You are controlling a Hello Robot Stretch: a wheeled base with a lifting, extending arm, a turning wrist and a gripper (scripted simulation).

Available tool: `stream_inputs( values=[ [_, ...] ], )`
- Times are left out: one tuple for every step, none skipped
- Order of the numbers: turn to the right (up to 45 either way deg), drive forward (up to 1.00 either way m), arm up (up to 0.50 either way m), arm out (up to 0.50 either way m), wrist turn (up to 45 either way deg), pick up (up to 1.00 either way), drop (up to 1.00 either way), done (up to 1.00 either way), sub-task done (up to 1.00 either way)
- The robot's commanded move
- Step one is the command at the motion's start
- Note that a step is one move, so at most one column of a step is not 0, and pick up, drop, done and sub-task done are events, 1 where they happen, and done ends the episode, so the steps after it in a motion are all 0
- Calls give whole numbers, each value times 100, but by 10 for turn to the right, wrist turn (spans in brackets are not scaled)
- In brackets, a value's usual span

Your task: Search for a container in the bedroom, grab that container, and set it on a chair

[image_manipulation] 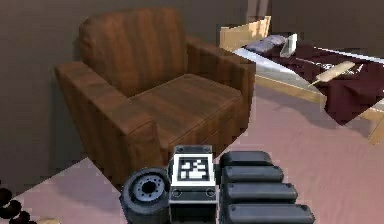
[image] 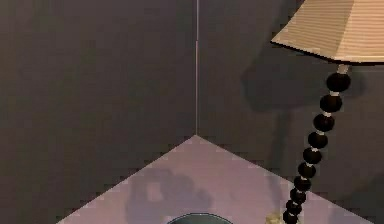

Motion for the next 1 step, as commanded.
stream_inputs(
  values=[
    [450, 0, 0, 0, 0, 0, 0, 0, 0]
  ],
)
